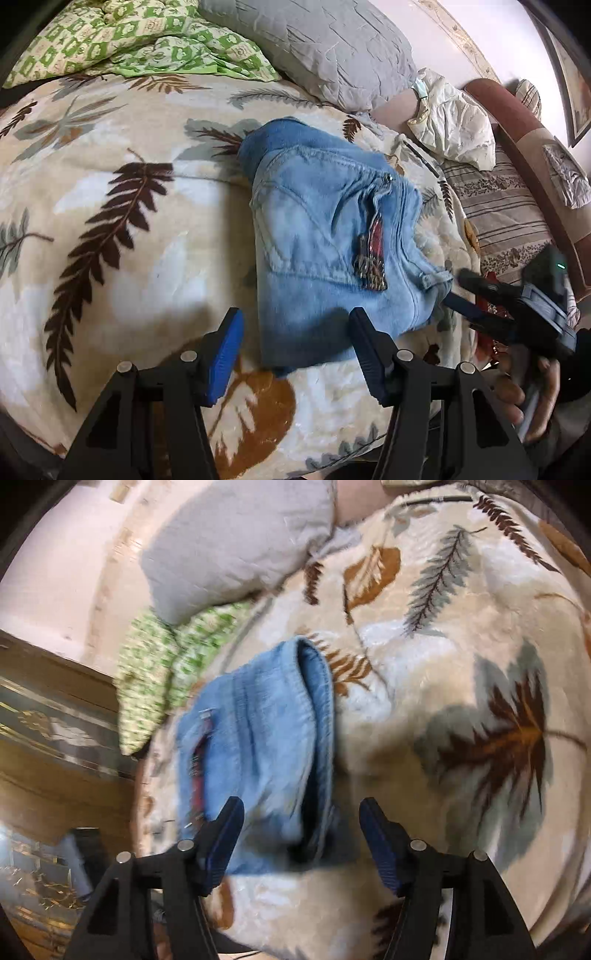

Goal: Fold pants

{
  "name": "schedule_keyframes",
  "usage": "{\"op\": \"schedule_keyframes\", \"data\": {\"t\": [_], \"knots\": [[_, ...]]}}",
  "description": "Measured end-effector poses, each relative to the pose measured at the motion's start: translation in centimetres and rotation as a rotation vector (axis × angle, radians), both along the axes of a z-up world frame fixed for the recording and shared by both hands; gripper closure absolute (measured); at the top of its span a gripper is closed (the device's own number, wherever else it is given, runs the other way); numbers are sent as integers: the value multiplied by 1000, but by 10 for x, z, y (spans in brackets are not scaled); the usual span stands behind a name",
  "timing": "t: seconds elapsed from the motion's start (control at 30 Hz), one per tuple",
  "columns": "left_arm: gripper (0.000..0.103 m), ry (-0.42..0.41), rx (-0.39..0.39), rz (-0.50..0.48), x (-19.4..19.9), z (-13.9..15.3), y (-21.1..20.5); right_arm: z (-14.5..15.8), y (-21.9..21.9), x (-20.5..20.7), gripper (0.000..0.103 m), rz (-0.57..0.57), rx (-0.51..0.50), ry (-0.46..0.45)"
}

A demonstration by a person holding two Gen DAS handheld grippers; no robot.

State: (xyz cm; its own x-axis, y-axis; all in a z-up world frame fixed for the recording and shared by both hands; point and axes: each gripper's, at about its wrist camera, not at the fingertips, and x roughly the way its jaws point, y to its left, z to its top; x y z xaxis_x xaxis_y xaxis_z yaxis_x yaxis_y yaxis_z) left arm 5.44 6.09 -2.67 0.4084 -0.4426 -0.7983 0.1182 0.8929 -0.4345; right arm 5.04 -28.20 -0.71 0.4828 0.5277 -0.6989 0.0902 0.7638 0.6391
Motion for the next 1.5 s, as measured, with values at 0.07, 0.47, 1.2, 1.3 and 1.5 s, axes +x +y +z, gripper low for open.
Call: {"op": "schedule_keyframes", "data": {"t": [0.07,0.47,1.2,1.3,1.5], "knots": [[43,8,-8,-6,3,-3,-2,4,4,-5,35,20,-1,-24],[49,45,-2,-7,6,-15,-10,-17,31,19,70,65,-102,57],[57,24,30,-23,0,-9,-13,-11,29,-4,75,24,-173,58],[54,-20,19,-30,-6,5,-9,-2,21,-8,29,-10,-151,15],[43,-55,-18,-3,7,33,1,15,17,1,29,-21,-91,-20]]}}
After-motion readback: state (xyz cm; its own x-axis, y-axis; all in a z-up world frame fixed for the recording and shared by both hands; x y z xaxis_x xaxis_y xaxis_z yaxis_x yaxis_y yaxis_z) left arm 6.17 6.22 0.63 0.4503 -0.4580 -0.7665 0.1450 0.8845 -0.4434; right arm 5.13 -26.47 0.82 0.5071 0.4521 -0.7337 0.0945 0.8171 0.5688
